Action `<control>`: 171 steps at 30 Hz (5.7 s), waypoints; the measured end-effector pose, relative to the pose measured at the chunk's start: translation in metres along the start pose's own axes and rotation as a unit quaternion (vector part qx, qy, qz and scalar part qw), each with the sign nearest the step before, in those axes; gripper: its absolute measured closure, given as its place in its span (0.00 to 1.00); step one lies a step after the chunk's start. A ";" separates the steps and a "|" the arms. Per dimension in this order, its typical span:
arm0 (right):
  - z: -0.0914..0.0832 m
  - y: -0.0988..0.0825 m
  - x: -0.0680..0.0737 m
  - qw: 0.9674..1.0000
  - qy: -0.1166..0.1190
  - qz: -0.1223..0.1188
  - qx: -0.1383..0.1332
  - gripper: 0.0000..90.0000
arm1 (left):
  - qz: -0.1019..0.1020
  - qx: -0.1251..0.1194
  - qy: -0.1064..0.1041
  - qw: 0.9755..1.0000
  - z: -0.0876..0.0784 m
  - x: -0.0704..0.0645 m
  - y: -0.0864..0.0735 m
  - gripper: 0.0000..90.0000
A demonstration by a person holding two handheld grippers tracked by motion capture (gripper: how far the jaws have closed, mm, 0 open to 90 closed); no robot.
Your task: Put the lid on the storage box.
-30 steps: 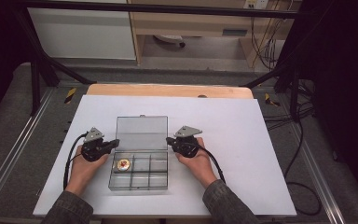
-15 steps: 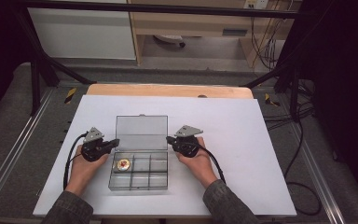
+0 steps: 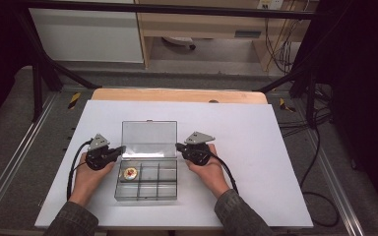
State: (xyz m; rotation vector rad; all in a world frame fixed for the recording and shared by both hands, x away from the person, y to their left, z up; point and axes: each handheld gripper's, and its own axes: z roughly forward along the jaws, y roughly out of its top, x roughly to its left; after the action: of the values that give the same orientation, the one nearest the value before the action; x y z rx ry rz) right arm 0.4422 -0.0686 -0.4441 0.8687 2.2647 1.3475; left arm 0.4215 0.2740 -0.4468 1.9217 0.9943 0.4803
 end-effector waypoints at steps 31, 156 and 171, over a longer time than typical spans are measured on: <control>-0.007 0.005 0.004 1.000 0.001 -0.011 -0.011 1.00 | -0.006 -0.017 -0.004 1.000 -0.005 -0.001 0.001 1.00; -0.055 0.025 0.007 0.998 0.003 0.000 -0.063 1.00 | -0.037 -0.085 -0.001 0.996 -0.039 -0.016 0.012 1.00; -0.061 0.030 0.001 0.998 -0.021 0.032 -0.054 0.51 | -0.036 -0.089 0.036 0.995 -0.043 -0.022 0.016 0.55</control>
State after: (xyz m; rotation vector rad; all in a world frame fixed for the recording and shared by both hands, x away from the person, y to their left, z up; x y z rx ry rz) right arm 0.4153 -0.0971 -0.3884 0.9323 2.1276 1.4501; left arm 0.3866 0.2751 -0.4093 1.7147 1.0286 0.5798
